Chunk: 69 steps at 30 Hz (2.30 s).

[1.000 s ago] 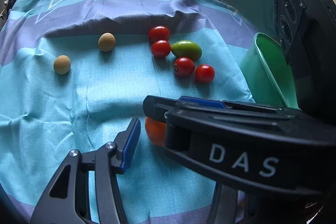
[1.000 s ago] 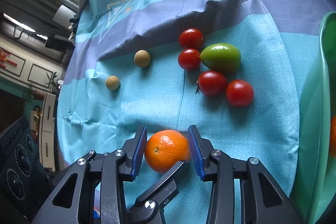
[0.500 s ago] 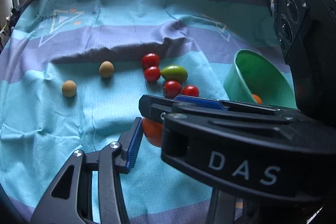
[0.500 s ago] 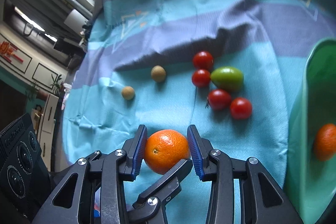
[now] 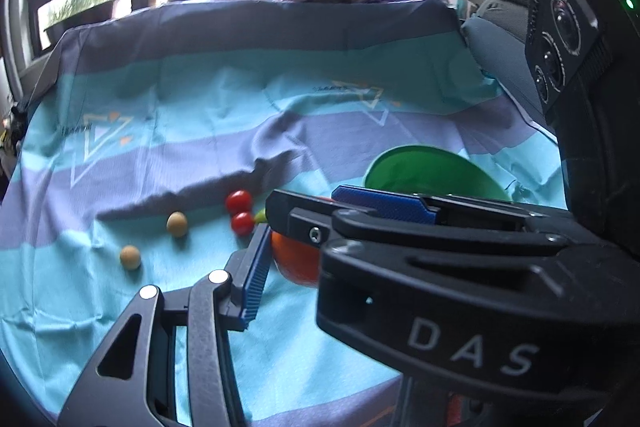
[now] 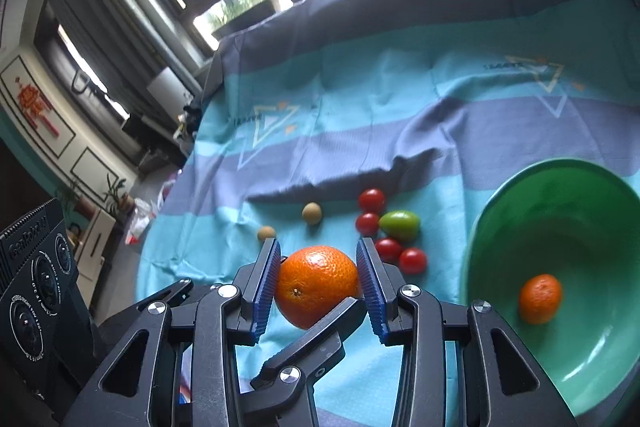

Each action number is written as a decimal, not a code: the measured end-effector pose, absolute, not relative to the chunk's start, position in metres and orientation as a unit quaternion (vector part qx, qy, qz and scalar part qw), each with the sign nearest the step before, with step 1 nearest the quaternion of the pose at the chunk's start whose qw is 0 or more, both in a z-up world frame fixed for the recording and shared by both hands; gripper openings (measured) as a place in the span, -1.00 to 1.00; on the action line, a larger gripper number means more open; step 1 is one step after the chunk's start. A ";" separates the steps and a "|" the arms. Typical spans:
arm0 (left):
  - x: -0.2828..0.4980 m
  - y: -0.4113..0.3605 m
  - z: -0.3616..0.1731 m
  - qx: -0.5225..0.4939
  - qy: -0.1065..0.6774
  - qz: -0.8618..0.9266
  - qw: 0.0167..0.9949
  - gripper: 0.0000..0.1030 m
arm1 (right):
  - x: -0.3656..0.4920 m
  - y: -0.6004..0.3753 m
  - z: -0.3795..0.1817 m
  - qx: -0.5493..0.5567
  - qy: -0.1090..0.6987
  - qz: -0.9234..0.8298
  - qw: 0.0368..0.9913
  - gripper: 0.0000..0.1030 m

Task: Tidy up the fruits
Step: 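Carry the large orange into the green bowl with the right gripper, then open the right gripper and withdraw from the bowl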

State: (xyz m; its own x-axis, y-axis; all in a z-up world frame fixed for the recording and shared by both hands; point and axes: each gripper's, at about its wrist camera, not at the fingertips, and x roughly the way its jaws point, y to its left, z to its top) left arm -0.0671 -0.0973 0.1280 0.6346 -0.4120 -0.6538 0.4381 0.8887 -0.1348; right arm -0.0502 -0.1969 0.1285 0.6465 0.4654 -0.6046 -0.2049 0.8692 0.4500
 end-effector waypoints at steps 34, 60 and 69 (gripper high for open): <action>-0.031 -0.239 0.093 0.049 0.415 -0.354 0.836 -0.12 | -0.053 -0.338 0.090 0.236 0.395 0.058 0.886 -0.18; -0.020 -0.251 0.071 0.049 0.450 -0.358 0.816 -0.11 | -0.041 -0.347 0.072 0.250 0.431 0.042 0.866 -0.18; -0.017 -0.251 0.067 0.040 0.456 -0.360 0.813 -0.11 | -0.040 -0.347 0.070 0.248 0.435 0.039 0.865 -0.18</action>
